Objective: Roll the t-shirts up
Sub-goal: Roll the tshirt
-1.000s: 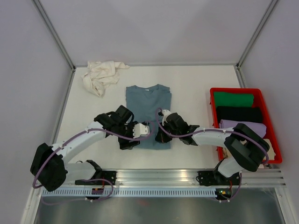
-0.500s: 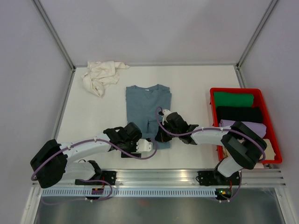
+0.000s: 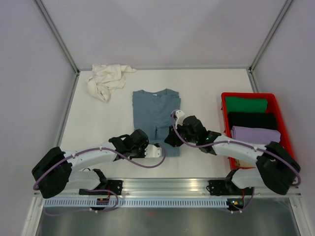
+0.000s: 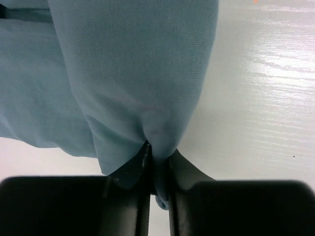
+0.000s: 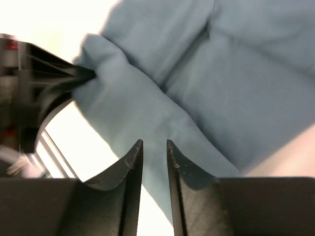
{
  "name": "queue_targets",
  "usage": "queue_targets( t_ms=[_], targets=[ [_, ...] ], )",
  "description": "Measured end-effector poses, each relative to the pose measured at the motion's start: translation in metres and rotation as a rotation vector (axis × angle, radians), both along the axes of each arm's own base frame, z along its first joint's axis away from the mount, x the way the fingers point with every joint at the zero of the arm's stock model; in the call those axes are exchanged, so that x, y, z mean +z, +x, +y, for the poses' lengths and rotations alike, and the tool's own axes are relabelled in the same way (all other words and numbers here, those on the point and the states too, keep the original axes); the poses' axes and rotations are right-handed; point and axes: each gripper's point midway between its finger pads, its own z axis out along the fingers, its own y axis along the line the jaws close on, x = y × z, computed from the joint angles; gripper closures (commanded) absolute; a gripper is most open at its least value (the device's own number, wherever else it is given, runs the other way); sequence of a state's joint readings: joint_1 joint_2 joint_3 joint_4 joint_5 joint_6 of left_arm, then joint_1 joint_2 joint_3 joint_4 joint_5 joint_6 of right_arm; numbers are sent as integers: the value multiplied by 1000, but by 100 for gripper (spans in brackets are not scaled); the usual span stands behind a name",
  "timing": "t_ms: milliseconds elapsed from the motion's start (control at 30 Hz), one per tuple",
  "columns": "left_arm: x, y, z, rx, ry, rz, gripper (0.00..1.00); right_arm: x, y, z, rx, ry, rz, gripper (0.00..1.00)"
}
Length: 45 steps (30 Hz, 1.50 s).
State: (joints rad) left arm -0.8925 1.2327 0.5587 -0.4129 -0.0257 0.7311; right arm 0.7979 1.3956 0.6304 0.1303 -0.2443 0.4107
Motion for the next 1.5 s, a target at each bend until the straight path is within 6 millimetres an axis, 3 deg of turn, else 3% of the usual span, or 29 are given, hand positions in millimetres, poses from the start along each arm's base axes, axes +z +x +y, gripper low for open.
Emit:
queue_targets(
  t_ms=[100, 267, 400, 467, 667, 1033, 1200, 1333, 1500],
  targets=[
    [2, -1, 0, -1, -1, 5, 98, 41, 5, -9, 16, 44, -170, 59],
    [4, -9, 0, -17, -1, 49, 98, 115, 8, -28, 53, 97, -499, 52],
    [5, -14, 2, -18, -8, 97, 98, 136, 4, -47, 120, 21, -693, 52],
    [7, -17, 2, -18, -15, 124, 98, 129, 2, -55, 168, -48, -736, 52],
    [33, -12, -6, -10, -70, 183, 98, 78, -12, -71, 374, -273, -740, 48],
    [26, -10, 11, 76, -69, 287, 98, 3, -73, -47, 714, -417, -736, 44],
    [21, -11, 14, 93, -56, 326, 98, -35, -80, -45, 757, -528, -717, 43],
    [19, -9, 13, 97, -44, 340, 98, -45, -73, -50, 731, -590, -713, 42],
    [18, -7, 15, 114, -52, 349, 98, -37, -68, -45, 692, -563, -756, 40]
  ],
)
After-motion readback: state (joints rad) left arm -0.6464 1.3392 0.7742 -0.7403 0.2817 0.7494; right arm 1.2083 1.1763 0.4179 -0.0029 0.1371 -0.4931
